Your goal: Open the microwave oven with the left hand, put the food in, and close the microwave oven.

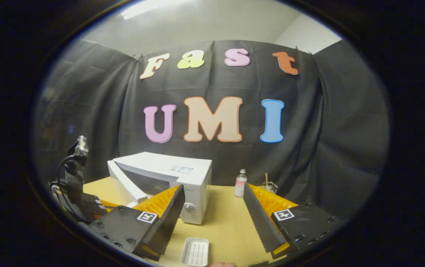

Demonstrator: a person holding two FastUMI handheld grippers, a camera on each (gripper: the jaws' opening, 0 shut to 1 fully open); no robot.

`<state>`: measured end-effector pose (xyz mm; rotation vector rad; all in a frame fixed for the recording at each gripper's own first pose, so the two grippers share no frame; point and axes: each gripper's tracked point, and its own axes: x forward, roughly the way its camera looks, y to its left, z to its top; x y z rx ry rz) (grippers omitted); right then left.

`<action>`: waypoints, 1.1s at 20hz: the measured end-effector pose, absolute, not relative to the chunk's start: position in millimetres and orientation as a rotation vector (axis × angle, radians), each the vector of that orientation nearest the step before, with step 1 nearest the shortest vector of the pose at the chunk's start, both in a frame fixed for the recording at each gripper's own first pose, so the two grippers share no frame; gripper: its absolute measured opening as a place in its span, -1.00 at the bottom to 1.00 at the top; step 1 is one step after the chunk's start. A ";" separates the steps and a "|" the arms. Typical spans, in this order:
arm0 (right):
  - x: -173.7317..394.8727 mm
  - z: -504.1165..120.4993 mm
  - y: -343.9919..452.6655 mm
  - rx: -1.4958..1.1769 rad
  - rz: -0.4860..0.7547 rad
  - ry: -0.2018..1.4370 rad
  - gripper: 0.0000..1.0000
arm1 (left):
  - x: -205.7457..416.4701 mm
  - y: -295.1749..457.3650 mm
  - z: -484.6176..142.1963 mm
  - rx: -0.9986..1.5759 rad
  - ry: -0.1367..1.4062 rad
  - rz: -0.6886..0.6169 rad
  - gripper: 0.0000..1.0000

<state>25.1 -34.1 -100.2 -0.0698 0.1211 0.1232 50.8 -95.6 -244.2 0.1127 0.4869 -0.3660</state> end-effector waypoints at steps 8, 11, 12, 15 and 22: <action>24.4 -97.0 -66.9 -0.069 0.065 0.115 0.82 | 108.7 -118.8 -237.2 0.093 0.466 -0.350 -0.98; 24.7 -94.8 -74.1 -0.056 0.047 0.113 0.83 | 124.6 -125.0 -238.1 0.102 0.463 -0.349 -0.99; 25.0 -94.3 -75.0 -0.050 0.044 0.114 0.83 | 129.5 -126.2 -237.5 0.107 0.464 -0.344 -0.99; 28.0 -95.6 -78.7 -0.048 0.036 0.116 0.83 | 144.3 -128.1 -237.2 0.105 0.460 -0.325 -0.99; 32.8 -99.9 -91.7 -0.047 0.009 0.127 0.83 | 163.4 -126.7 -225.4 0.074 0.447 -0.289 -1.00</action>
